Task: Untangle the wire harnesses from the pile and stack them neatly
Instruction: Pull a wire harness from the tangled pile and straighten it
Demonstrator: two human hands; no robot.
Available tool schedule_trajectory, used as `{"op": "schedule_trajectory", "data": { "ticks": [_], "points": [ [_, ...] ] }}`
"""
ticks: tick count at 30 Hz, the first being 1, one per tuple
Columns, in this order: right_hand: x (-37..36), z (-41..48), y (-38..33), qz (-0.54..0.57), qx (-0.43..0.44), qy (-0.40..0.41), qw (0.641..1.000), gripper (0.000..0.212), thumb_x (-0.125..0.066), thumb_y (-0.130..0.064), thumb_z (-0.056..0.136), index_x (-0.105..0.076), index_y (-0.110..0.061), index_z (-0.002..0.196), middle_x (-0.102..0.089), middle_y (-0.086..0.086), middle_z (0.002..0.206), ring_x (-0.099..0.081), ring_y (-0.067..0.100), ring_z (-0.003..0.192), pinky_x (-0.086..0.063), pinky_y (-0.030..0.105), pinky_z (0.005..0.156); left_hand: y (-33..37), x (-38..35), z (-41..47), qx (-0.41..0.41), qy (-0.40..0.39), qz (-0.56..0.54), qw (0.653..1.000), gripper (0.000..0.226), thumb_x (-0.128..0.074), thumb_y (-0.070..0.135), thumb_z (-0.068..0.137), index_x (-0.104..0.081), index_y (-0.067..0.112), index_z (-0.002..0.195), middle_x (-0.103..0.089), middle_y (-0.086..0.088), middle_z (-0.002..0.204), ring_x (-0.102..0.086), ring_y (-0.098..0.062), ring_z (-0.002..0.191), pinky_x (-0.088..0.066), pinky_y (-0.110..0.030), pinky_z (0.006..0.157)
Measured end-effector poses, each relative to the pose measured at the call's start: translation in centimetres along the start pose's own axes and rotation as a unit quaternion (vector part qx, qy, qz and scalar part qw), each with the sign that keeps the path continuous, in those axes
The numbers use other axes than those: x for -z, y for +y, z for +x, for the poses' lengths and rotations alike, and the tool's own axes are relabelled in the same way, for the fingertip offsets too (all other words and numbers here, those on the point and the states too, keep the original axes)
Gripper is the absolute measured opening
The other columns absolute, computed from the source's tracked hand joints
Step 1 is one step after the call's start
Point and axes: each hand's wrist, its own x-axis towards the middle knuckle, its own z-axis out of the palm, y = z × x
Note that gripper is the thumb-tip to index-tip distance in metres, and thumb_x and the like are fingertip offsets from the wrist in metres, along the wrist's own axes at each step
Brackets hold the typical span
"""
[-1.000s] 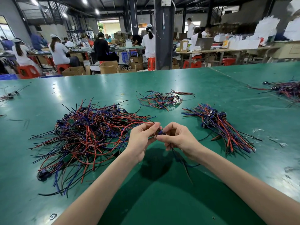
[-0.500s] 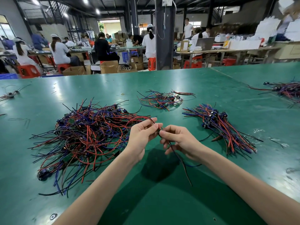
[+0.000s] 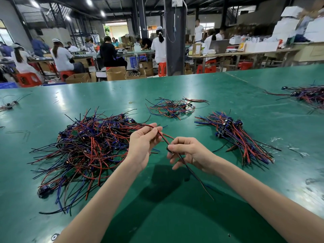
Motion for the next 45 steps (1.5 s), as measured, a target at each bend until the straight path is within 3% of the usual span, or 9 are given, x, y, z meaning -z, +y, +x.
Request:
{"op": "schedule_trajectory", "data": {
  "ticks": [4, 8, 20, 26, 36, 39, 43, 45],
  "points": [
    [0.0, -0.1, 0.0, -0.014, 0.006, 0.039, 0.999, 0.016, -0.057, -0.019, 0.091, -0.062, -0.006, 0.083, -0.061, 0.006, 0.061, -0.057, 0.018, 0.052, -0.053, 0.03, 0.048, -0.9, -0.7, -0.4, 0.004, -0.009, 0.024, 1.0, 0.019, -0.049, -0.006, 0.093, -0.057, -0.006, 0.111, -0.066, -0.007, 0.079, -0.061, -0.005, 0.058, -0.052, -0.013, 0.058],
    [0.1, 0.0, -0.1, -0.05, 0.01, 0.037, 0.998, 0.027, -0.057, -0.02, 0.092, -0.066, -0.006, 0.07, -0.058, 0.008, 0.057, -0.051, 0.014, 0.045, -0.051, 0.026, 0.043, -0.9, -0.9, -0.4, -0.003, -0.015, 0.025, 1.0, 0.018, -0.049, -0.005, 0.093, -0.058, -0.006, 0.109, -0.067, -0.006, 0.077, -0.061, -0.005, 0.057, -0.052, -0.014, 0.059],
    [0.1, 0.0, 0.2, -0.089, 0.017, 0.056, 0.994, 0.035, -0.059, -0.02, 0.091, -0.059, -0.009, 0.058, -0.049, 0.003, 0.049, -0.047, 0.011, 0.041, -0.048, 0.022, 0.04, -1.5, -0.7, -0.5, -0.039, -0.03, 0.093, 0.994, 0.017, -0.052, 0.005, 0.094, -0.065, -0.001, 0.102, -0.065, 0.002, 0.067, -0.06, -0.004, 0.06, -0.055, -0.019, 0.065],
    [0.1, 0.1, 0.2, -0.112, 0.024, 0.059, 0.992, 0.037, -0.06, -0.016, 0.091, -0.06, -0.01, 0.054, -0.05, 0.007, 0.054, -0.046, 0.012, 0.042, -0.047, 0.022, 0.039, -1.0, -0.4, -0.3, -0.077, 0.026, 0.095, 0.992, 0.018, -0.054, 0.011, 0.095, -0.07, 0.006, 0.087, -0.067, 0.0, 0.068, -0.061, -0.004, 0.057, -0.052, -0.016, 0.058],
    [0.7, 0.3, 0.3, -0.124, 0.025, 0.075, 0.989, 0.04, -0.06, -0.016, 0.09, -0.061, -0.014, 0.051, -0.054, 0.005, 0.052, -0.045, 0.012, 0.042, -0.044, 0.021, 0.037, -1.0, 0.5, 0.5, -0.079, 0.002, 0.15, 0.985, 0.022, -0.046, 0.007, 0.098, -0.066, 0.0, 0.102, -0.062, -0.003, 0.075, -0.058, 0.001, 0.057, -0.051, -0.014, 0.059],
    [1.0, 0.3, 0.3, -0.129, 0.026, 0.087, 0.988, 0.041, -0.061, -0.016, 0.089, -0.061, -0.015, 0.048, -0.052, 0.012, 0.057, -0.043, 0.016, 0.042, -0.042, 0.021, 0.036, -0.9, 0.8, 0.7, -0.135, -0.014, 0.266, 0.954, 0.024, -0.045, 0.003, 0.098, -0.065, -0.005, 0.108, -0.063, -0.005, 0.076, -0.057, -0.005, 0.061, -0.051, -0.015, 0.062],
    [0.9, 0.4, 0.5, -0.126, 0.019, 0.084, 0.988, 0.043, -0.06, -0.014, 0.089, -0.06, -0.015, 0.046, -0.054, 0.005, 0.052, -0.044, 0.012, 0.038, -0.04, 0.02, 0.035, -1.1, 1.0, 0.4, -0.285, -0.032, 0.449, 0.846, 0.023, -0.047, 0.0, 0.096, -0.065, -0.003, 0.11, -0.064, -0.01, 0.087, -0.054, 0.0, 0.06, -0.045, -0.008, 0.062],
    [0.9, 0.4, 0.6, -0.127, 0.017, 0.078, 0.989, 0.044, -0.06, -0.014, 0.09, -0.06, -0.015, 0.046, -0.052, 0.008, 0.054, -0.044, 0.012, 0.038, -0.04, 0.02, 0.035, -1.2, 1.1, 0.5, -0.305, -0.033, 0.466, 0.83, 0.024, -0.048, 0.0, 0.096, -0.064, -0.003, 0.113, -0.064, -0.01, 0.09, -0.055, 0.002, 0.062, -0.046, -0.009, 0.062]
  ]
}}
